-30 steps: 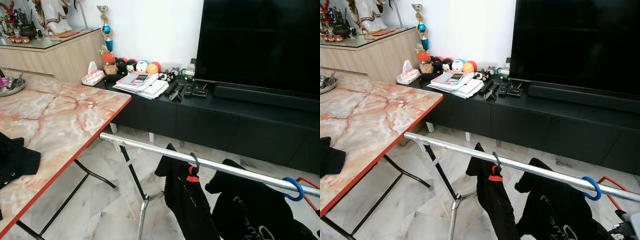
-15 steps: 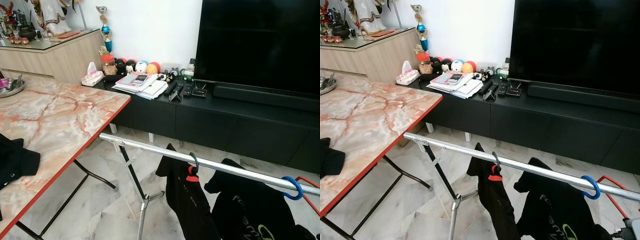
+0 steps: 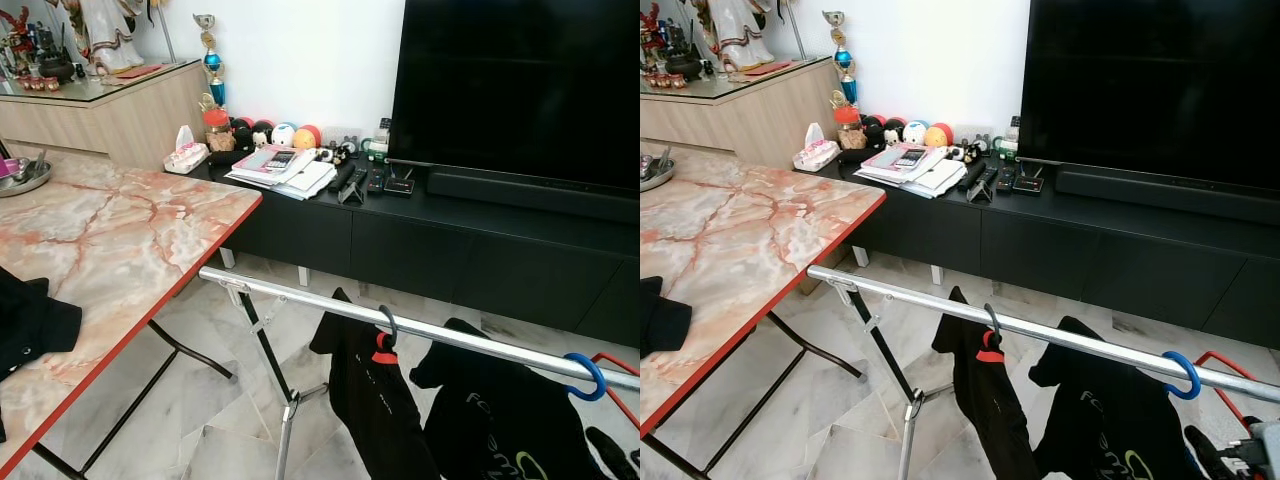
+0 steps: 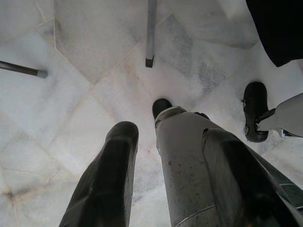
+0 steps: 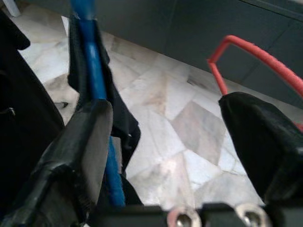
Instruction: Hang hanger
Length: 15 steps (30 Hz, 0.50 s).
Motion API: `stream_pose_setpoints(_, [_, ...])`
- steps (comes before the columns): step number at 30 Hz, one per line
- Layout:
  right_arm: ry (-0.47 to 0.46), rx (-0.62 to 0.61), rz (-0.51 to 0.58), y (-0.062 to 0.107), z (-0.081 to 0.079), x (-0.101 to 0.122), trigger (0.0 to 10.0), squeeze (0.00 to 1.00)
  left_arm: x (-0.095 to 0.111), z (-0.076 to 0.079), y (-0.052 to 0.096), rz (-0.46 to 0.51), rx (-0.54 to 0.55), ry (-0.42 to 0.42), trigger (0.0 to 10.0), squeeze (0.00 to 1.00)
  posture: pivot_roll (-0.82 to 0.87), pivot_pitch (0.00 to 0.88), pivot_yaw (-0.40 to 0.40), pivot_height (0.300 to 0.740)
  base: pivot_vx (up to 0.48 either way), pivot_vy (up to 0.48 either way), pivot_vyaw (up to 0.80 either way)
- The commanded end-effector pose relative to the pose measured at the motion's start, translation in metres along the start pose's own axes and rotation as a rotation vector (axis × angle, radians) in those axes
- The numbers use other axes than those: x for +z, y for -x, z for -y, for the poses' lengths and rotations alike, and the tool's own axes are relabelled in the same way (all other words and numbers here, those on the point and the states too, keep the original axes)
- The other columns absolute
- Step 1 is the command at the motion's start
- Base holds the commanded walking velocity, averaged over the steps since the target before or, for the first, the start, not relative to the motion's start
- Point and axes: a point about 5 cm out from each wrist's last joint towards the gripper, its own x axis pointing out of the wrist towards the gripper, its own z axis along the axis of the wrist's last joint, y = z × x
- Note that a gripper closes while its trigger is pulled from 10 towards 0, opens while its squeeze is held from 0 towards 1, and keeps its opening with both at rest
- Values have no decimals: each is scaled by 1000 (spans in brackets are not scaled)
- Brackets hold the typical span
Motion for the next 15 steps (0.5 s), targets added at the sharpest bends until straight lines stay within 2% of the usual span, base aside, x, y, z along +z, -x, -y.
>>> stream_pose_setpoints(1, [-5,16,-4,-2,-4,-2,10000,0,-6,-2,1,-19,5,-15,10000,0,-93,0,13,740,0,0,0])
stream_pose_setpoints(6, [2,51,-20,-6,-12,-7,10000,0,-6,-3,1,-22,7,-14,10000,0,-90,1,12,740,0,0,0])
stream_pose_setpoints(15, [38,44,-28,-10,-17,-10,10000,0,-7,-2,1,-23,5,-17,10000,0,-87,5,12,740,0,0,0])
